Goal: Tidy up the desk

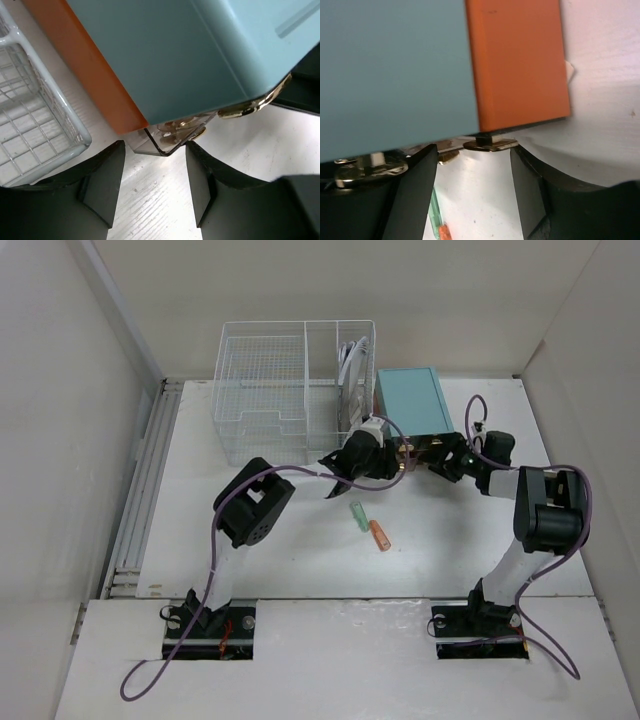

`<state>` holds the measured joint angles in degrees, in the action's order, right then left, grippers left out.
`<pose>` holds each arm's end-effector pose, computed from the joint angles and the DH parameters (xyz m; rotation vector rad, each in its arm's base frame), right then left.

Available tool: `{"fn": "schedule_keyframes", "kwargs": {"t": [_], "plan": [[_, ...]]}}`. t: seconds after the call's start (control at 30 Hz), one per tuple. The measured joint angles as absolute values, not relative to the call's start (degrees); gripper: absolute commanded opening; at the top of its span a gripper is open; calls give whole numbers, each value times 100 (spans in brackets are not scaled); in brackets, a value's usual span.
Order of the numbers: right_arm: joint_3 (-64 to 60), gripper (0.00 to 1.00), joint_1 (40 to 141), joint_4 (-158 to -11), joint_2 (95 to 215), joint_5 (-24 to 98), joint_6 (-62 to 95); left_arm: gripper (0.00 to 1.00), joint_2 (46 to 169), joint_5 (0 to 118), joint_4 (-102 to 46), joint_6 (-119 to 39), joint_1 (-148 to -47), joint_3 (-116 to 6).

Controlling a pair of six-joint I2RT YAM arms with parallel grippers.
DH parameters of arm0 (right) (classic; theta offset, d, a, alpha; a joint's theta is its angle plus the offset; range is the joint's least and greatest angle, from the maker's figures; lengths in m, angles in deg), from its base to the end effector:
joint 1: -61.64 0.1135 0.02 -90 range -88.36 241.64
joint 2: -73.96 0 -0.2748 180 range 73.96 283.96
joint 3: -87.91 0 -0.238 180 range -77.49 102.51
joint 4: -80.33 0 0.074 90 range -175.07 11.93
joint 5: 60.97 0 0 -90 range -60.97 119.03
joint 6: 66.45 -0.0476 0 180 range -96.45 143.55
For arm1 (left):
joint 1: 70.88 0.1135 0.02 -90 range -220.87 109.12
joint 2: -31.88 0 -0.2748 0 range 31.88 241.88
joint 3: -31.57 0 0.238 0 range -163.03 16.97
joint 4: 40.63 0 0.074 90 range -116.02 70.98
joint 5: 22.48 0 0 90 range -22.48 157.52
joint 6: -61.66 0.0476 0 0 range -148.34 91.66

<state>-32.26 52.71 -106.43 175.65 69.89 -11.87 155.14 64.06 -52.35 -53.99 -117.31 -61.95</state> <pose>0.3436 -0.0225 0.1605 0.4272 2.1526 1.0376 0.3377 -0.3591 0.1876 0.4019 1.9497 -0.8990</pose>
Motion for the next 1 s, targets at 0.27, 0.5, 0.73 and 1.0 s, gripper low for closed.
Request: {"fn": "schedule_keyframes", "kwargs": {"t": [0.27, 0.5, 0.73, 1.0], "plan": [[-3658, 65, 5310, -10963, 17563, 6795, -1486, 48, 15635, 6389, -5189, -5434, -11724, -6396], [-3770, 65, 5299, -11500, 17563, 6747, -1773, 48, 15680, 6369, -4922, -5443, -11724, -6584], [-3881, 65, 5231, -12090, 17582, 6692, -2085, 48, 15705, 6373, -4831, -5478, -11714, -6656], [-3910, 65, 5229, -12337, 17681, 6624, -2278, 48, 15705, 6561, -4833, -5690, -11733, -6656]]}}
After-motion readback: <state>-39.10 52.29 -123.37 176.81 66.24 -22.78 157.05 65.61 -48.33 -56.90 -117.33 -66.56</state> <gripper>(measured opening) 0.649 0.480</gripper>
